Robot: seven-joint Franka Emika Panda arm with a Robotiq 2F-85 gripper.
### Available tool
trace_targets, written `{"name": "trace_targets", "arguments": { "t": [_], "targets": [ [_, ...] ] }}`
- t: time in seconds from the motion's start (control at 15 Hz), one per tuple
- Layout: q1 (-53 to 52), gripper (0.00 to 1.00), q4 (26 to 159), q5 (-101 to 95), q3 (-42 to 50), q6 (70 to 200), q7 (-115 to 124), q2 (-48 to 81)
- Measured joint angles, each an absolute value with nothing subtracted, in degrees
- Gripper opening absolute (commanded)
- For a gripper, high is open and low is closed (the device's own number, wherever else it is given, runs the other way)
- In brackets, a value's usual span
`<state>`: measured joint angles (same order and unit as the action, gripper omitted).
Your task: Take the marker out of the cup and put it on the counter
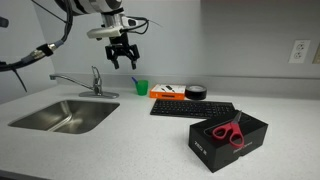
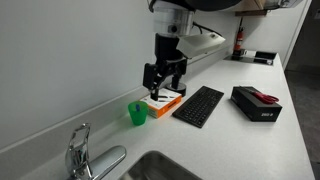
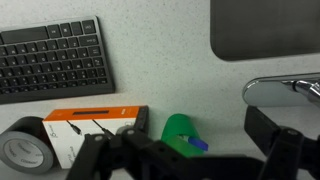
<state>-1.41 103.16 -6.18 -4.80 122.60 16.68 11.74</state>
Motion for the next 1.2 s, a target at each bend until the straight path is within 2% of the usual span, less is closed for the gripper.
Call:
{"name": "trace_targets", "arguments": {
  "t": [1.2],
  "targets": [
    [-9.9, 1.0, 96.35, -13.32, 2.98, 134.06, 38.72, 24.26]
  ]
}}
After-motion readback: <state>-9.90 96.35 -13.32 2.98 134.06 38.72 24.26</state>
